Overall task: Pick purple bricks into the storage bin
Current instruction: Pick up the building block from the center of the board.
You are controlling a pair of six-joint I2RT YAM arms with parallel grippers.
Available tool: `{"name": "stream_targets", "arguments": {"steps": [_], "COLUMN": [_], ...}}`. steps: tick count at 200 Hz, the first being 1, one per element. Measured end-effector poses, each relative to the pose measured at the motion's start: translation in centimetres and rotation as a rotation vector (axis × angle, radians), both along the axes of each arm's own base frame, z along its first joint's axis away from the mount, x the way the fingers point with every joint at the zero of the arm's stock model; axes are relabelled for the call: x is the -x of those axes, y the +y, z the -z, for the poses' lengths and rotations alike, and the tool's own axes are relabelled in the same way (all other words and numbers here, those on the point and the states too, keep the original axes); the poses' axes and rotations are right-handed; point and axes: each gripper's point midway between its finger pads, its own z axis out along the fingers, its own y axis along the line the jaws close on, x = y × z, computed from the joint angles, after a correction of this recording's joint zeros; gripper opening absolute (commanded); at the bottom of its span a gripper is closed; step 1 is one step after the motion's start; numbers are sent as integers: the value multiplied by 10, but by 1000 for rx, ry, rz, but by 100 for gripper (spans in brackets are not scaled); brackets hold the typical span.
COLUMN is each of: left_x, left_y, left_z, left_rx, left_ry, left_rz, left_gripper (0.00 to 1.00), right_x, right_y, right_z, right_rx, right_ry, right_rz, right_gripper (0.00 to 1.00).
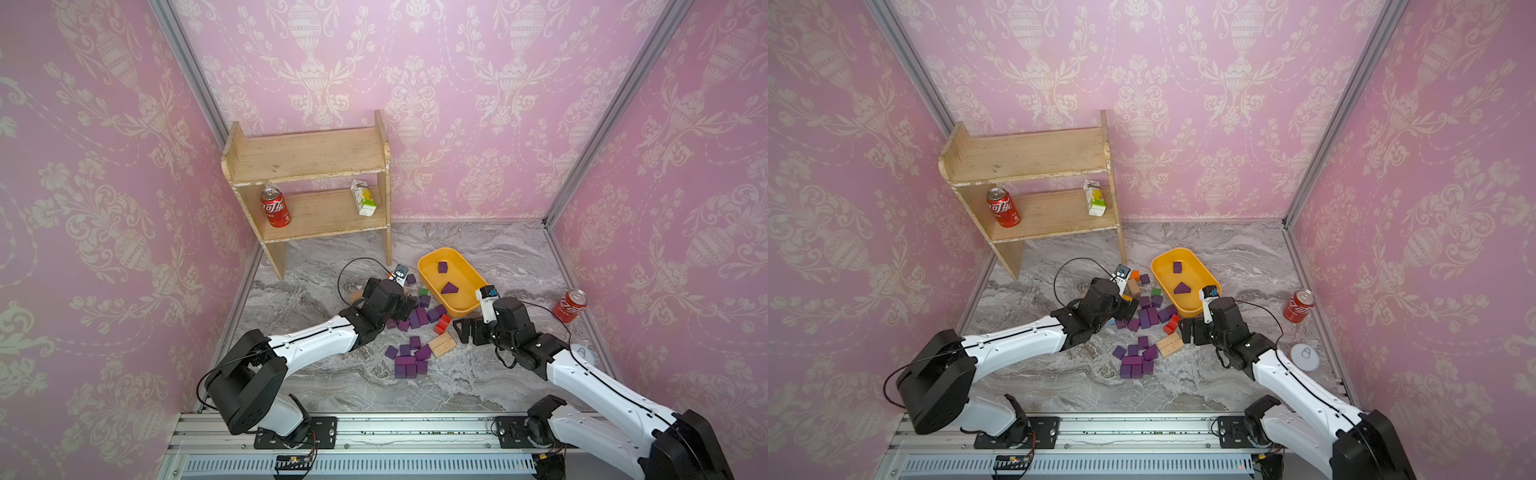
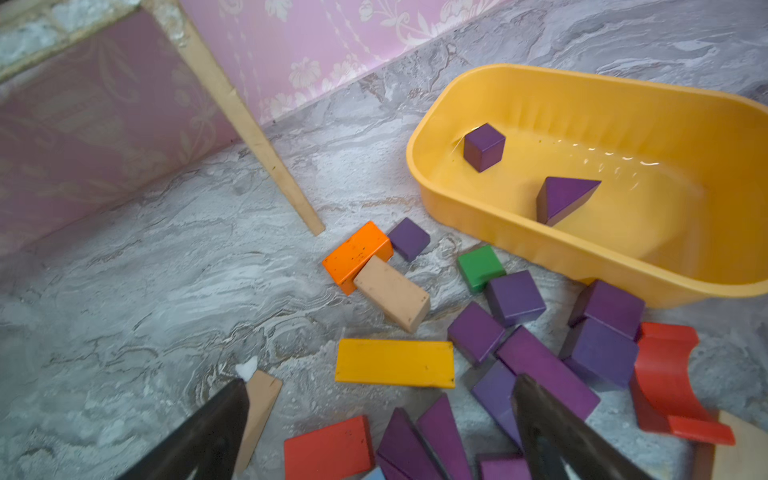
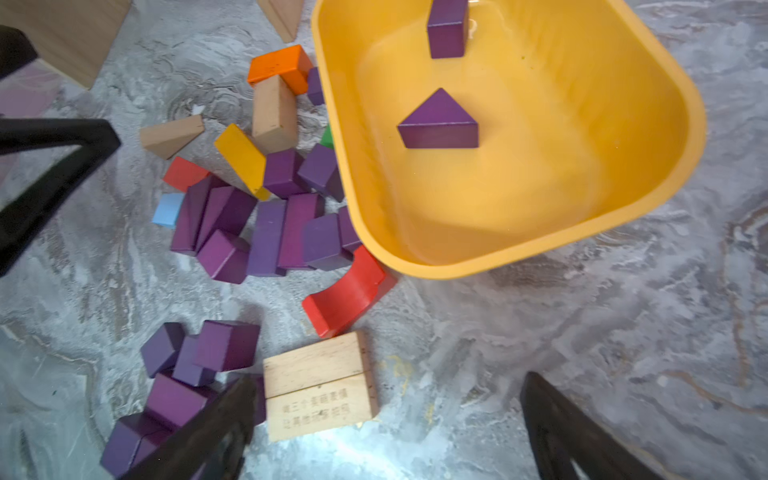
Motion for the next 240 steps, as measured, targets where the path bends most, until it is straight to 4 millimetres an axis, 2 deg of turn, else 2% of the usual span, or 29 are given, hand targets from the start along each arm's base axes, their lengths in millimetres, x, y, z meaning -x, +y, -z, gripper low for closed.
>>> {"name": "stream_targets", "arguments": {"steps": [30,64,86,123,176,196,214,229,240], "left_x": [15,29,33,38,45,45,45,44,45], "left_y": [24,42,52,48,40,38,38,39,40], "left_z": [12,20,15,0,8,6,5,5,6], "left_rx": [-2,18,57,142,194,214,225,230,230], "left_ry": [-3,-27,-63,-113,-90,-92,-95,-95,-94], "left_rz": [-20,-30,-40,6,66,75,70,63,61], "left_gripper": [99,99,99,99,99,99,99,99,99], "right_x": [1,-4,-7,-20,-27,-25,-20,-17,-18], "right_y": [29,61,80,97,137,150,154,156,157], "right_z": [-13,-3,6,15,14,22,32,40,47], "right_rx": [-25,2,28,55,67,107,151,181,205], "right_ry": [6,78,122,175,205,207,211,221,222], "right_rz": [-63,-120,-152,-166,-256,-335,-396,-437,-464], "right_gripper": [100,94,90,84,70,69,68,57,55]}}
